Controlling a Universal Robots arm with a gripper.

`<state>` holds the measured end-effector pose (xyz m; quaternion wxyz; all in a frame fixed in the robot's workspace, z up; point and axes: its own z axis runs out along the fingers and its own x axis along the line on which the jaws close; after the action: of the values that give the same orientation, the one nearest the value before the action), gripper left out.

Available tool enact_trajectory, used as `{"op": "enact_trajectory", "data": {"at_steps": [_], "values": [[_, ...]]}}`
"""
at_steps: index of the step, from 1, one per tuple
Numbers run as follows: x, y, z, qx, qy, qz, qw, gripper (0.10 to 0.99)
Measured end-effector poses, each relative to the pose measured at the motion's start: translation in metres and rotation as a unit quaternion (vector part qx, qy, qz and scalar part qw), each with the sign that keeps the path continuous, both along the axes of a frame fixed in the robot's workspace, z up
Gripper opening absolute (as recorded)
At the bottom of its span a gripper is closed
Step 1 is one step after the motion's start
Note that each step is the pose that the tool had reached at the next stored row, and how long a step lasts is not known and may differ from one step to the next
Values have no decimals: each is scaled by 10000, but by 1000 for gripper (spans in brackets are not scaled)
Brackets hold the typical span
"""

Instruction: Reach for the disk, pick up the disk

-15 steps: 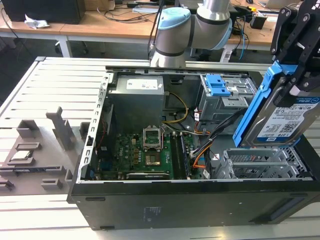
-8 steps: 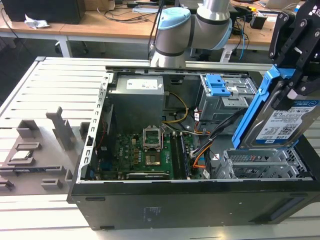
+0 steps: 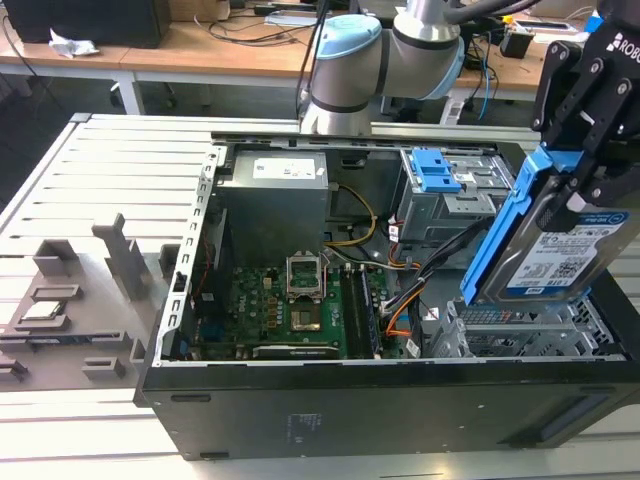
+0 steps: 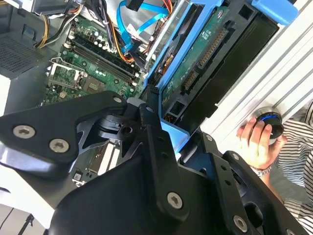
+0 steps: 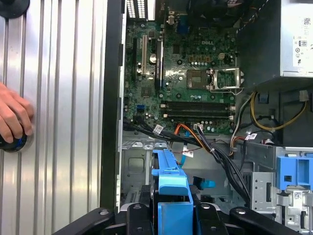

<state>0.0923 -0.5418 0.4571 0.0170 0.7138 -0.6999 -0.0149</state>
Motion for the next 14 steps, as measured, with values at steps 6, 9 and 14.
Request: {"op": "enact_trajectory", "data": {"at_steps": [6, 9, 14], "values": [[0, -3, -110, -1, 0, 0, 10000, 369], [17, -6, -118, -2, 0, 0, 10000, 369], [27, -9, -122, -5, 0, 0, 10000, 369]]}}
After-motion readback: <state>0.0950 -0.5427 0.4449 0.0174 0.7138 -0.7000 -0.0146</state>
